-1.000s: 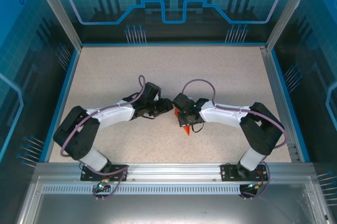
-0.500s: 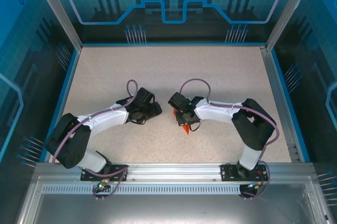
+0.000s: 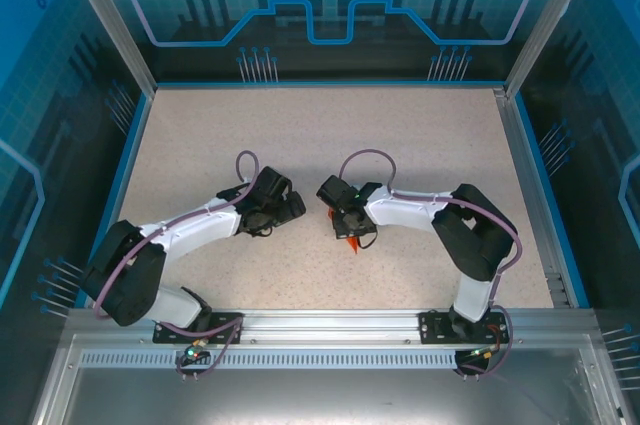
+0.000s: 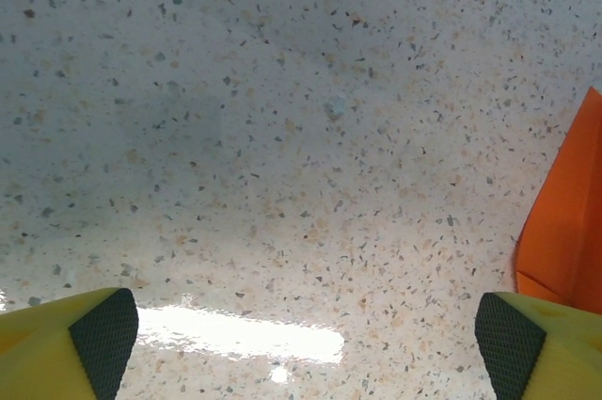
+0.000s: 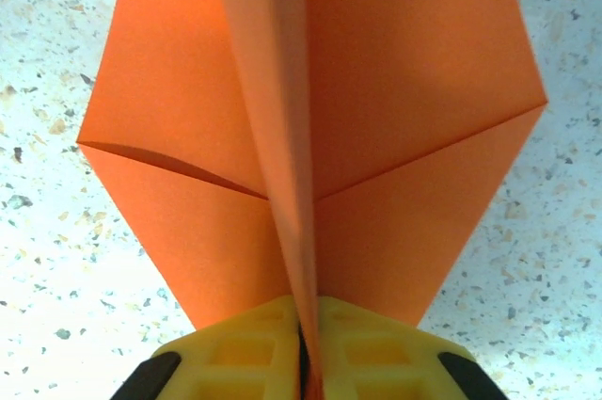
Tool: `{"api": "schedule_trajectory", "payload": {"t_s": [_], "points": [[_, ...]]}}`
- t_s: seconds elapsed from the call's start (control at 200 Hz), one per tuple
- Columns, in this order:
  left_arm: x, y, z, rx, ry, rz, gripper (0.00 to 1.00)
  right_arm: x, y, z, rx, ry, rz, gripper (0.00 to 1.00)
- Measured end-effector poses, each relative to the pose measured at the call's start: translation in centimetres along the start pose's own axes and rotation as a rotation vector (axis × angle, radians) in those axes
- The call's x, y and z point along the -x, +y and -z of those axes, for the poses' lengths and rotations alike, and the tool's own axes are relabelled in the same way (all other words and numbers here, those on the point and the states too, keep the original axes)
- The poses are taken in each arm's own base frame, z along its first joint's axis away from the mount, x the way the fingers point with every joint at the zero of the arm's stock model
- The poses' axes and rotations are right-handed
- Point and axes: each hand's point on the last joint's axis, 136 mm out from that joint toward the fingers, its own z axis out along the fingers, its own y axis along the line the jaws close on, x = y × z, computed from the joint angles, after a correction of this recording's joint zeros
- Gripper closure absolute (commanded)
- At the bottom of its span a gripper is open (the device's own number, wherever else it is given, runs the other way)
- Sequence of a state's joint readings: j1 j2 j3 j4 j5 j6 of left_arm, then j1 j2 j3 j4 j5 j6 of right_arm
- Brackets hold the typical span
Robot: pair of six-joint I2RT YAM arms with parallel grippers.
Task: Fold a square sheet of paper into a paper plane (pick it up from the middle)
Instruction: Move the paper plane to the center of the table.
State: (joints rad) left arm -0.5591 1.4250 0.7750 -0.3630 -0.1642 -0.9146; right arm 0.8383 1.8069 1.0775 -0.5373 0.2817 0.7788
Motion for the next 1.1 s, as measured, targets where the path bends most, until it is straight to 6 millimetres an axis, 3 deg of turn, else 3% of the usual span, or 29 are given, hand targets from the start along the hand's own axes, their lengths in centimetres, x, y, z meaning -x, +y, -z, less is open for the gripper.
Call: {"api": "schedule_trajectory", "payload": {"t_s": [0.125, 0.24, 0.405, 0.57, 0.82, 1.1], "points": [[0.3, 0.4, 0.4, 0.012, -0.014, -0.001, 0.02, 0.5, 0.0, 0.5, -0.008, -0.009, -0.001, 0.94], [0.8, 1.0, 1.1, 0.017, -0.039, 0.012, 0.02, 2.3, 0.6, 1.5, 0.001, -0.045, -0.006, 0.94], [0.8, 2.2, 2.0, 0.028, -0.059, 0.022, 0.01, 7.3, 1.2, 3.2, 0.044, -0.129, -0.053, 0.94], [0.5, 3.0, 2.2, 0.044, -0.055, 0.021, 0.01, 11.0, 1.1, 1.6, 0.031, -0.144, -0.081, 0.95], [0.5, 3.3, 2.2, 0.051, -0.056, 0.020, 0.02, 11.5, 0.1, -2.4, -0.029, -0.078, -0.071, 0.93], [0.5, 3.3, 2.2, 0.052, -0.056, 0.005, 0.02, 11.6, 0.0, -3.1, -0.039, -0.058, -0.064, 0.87]]}}
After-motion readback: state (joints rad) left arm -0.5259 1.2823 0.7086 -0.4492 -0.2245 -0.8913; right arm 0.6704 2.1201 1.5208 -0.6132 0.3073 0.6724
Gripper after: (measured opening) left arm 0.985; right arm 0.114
